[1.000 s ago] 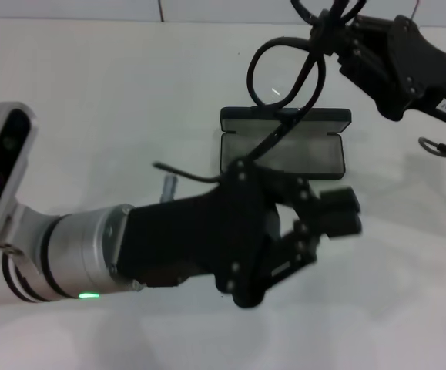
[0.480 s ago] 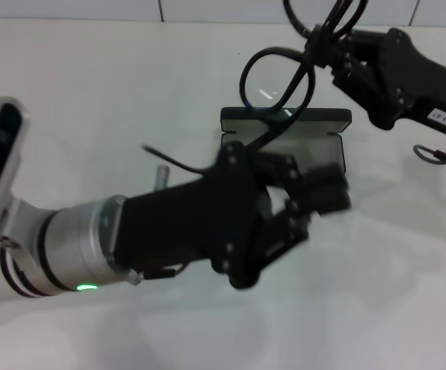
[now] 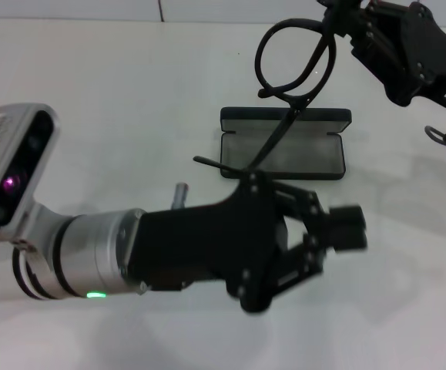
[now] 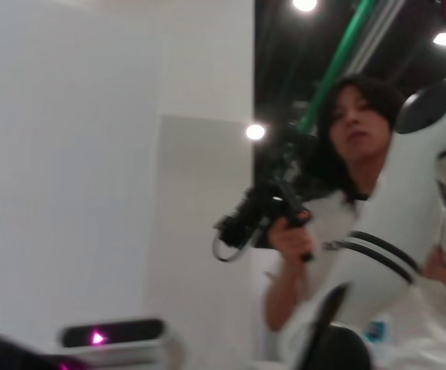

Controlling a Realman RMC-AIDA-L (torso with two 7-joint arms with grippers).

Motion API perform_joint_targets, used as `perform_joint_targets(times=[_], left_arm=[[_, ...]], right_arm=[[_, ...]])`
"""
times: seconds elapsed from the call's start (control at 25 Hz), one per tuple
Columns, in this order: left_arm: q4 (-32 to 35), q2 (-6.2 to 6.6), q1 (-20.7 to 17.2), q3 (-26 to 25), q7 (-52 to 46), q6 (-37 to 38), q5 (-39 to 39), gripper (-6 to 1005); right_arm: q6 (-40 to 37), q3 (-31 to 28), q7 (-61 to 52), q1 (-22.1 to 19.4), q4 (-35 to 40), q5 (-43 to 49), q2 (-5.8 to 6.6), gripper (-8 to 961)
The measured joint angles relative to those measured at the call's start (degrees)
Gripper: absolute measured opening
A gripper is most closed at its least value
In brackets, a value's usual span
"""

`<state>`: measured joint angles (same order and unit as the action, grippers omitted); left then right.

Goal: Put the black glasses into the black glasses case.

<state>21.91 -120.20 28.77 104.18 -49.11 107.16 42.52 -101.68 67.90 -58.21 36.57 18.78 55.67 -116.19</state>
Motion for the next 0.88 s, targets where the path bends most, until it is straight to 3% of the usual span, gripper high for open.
perform_joint_targets(times=[0.2,0.56,0.88], left_arm=[[-3.6,-0.05,-0.7,0.0,0.0,-1.3,-6.6,99],[-3.1,-0.13,-0.4,0.0,0.3,-1.2,-6.9,99],[-2.4,-0.21,-0.3,0.0,0.7,-1.3,-8.1,98]], right_arm=[[-1.1,0.1,0.0,-0.5,-0.1,-0.1,0.00,50],[0.3,1.3,0.7,-0.3,-0.2,0.2,0.00,46],[3.2,6.4,0.8,0.5,0.3,0.1,0.00,45]])
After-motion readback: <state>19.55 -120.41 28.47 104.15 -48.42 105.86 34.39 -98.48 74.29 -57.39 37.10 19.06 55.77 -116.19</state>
